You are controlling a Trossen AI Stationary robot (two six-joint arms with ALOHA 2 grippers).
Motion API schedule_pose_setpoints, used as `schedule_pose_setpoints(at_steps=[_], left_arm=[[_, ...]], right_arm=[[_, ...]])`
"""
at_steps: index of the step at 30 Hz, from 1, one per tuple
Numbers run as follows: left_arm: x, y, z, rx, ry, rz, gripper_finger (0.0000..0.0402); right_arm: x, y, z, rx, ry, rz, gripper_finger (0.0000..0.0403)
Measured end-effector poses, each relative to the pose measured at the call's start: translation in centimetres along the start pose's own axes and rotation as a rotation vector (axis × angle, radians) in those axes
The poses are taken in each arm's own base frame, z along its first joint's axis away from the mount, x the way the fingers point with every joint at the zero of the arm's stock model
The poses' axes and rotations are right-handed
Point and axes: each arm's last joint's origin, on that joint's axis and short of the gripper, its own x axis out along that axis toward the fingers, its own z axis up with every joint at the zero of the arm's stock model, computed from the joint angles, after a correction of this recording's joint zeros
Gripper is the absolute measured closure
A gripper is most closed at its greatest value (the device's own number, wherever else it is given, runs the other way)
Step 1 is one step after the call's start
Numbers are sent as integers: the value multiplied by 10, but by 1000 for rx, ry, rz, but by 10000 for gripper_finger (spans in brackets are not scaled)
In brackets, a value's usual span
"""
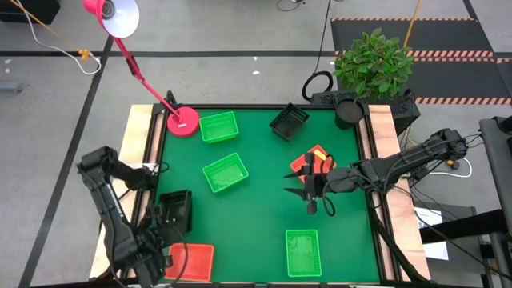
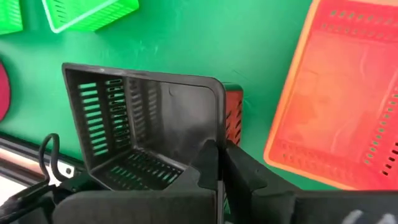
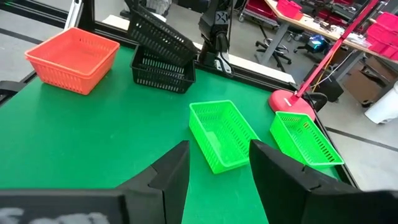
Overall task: Stack baskets by color
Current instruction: Stack the middle black bin on the bottom black bin
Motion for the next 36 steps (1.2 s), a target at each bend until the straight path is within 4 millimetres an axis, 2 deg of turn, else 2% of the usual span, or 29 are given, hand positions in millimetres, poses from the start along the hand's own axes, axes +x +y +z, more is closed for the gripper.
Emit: schedule_pose_setpoints(at_steps=[8,12,16,25,31,36], left_arm=[[12,-10,2,52,13,57,388],[25,-14,0,57,30,103,395],[36,-17,-2,68,55,145,383],[53,-20,-6,71,61,136,394],[64,-18,-10,88,77,170,374],[71,-20,-11,140,73,147,386]], right_arm=[[0,0,0,0,0,0,243],[0,0,0,0,0,0,243],[0,0,0,0,0,1,243],[0,0,0,1,-1,1,243],[0,0,0,0,-1,4,243],[0,0,0,0,-1,4,243]])
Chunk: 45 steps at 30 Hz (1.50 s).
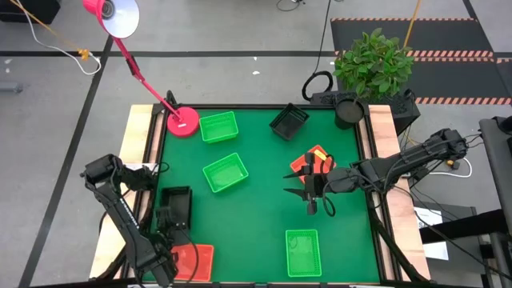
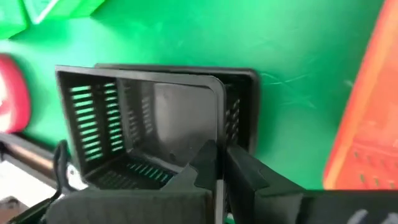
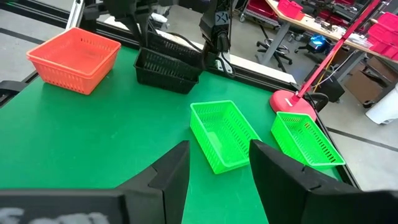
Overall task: Stack baskets by color
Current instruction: Stack the middle black bin on the bottom black bin, then stack the middle green bin on the bottom green bin
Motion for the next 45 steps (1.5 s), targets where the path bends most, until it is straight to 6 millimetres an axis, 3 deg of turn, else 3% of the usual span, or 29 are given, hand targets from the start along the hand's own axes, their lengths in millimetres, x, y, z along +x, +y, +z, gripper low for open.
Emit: schedule_pose_setpoints(at_steps=[5,22,28,33,37,45], left_arm=[[1,-2,1,11,-9,-20,384],[0,-1,2,17,-56,6,269],[-1,-1,-2,23,-22,8,257],[-13,5,1,-39,-18,34,256],[-27,15,12,-83,-110,72,256],[-50,46,34,-60,-496,187,256]], right_arm=[[0,0,0,0,0,0,243],[0,0,0,0,0,1,243],[0,0,0,0,0,1,243],[0,0,0,2,0,1,243],[0,0,0,23,0,1,243],[0,0,0,49,1,1,243]])
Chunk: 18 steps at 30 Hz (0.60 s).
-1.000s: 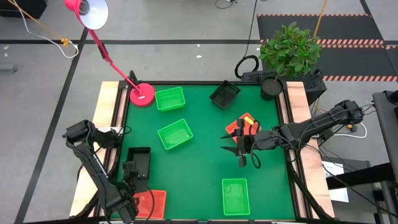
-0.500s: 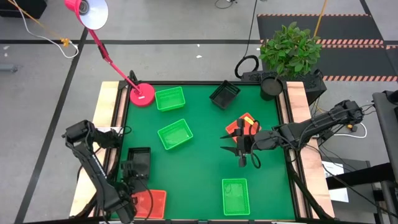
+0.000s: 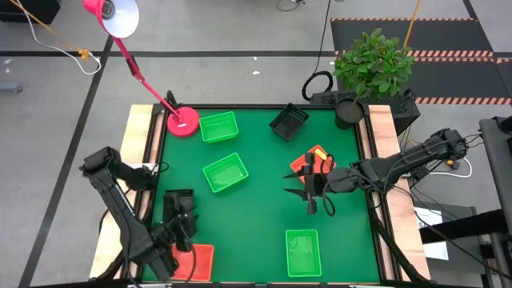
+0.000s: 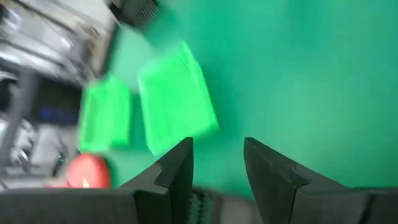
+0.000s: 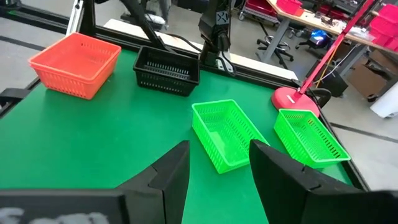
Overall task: Stack baskets by color
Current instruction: Stack the middle green bin on the bottom green bin
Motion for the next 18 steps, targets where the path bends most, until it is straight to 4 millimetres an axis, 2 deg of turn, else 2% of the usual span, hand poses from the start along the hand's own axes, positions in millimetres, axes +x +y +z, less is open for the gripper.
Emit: schedule_pose_setpoints(at_steps=[3,7,14,18], left_arm=[[1,13,10,-28,-93,24,256],[9,23,27,-51,-135,8,256],[35,32,58,-2,-156,-11,256],[53,44,73,-24,-155,32,256]], right_arm=[[0,0,-1,19,10,1,243],[0,0,-3,28,34,2,243],[0,0,-4,33,38,0,243],[0,0,-5,29,47,0,243]])
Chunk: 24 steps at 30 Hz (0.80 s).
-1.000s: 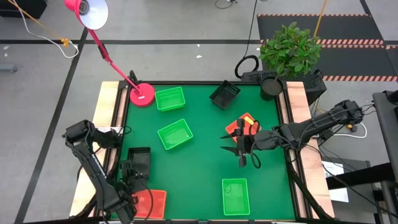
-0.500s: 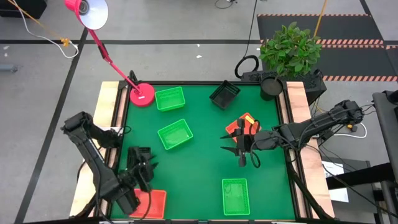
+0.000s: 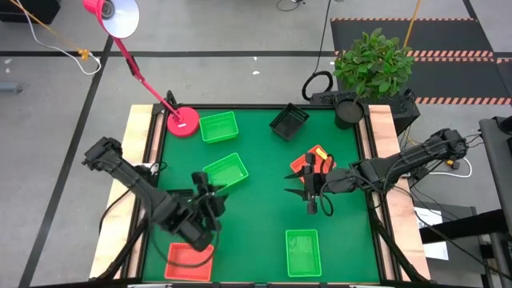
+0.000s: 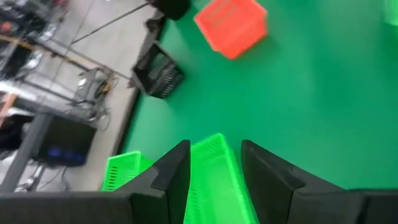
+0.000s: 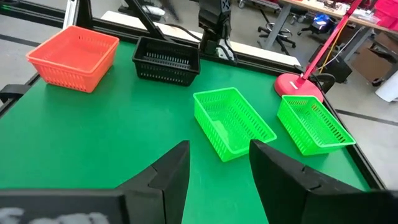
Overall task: Stack baskets by color
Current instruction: Stack the middle green bin on the bottom green bin
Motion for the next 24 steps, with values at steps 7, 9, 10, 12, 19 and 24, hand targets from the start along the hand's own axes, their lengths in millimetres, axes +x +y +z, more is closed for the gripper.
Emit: schedule_pose_setpoints(at_steps=[7,9,10,12,19,24], left_arm=[[41,10,-7,-16,83,49,256],[53,7,-16,11,105,50,256],[58,5,-18,12,111,33,256],[68,2,-22,9,131,-31,256],[91,3,-24,-13,154,-186,256],[112,9,-43,-115,264,-208,256]], right_arm=[[0,0,-7,-21,66,2,243],[0,0,-8,-22,79,2,243],[0,0,-9,-24,85,3,243],[0,0,-10,-29,96,3,243],[0,0,-10,-31,97,3,243],[0,0,-10,-39,97,4,243]])
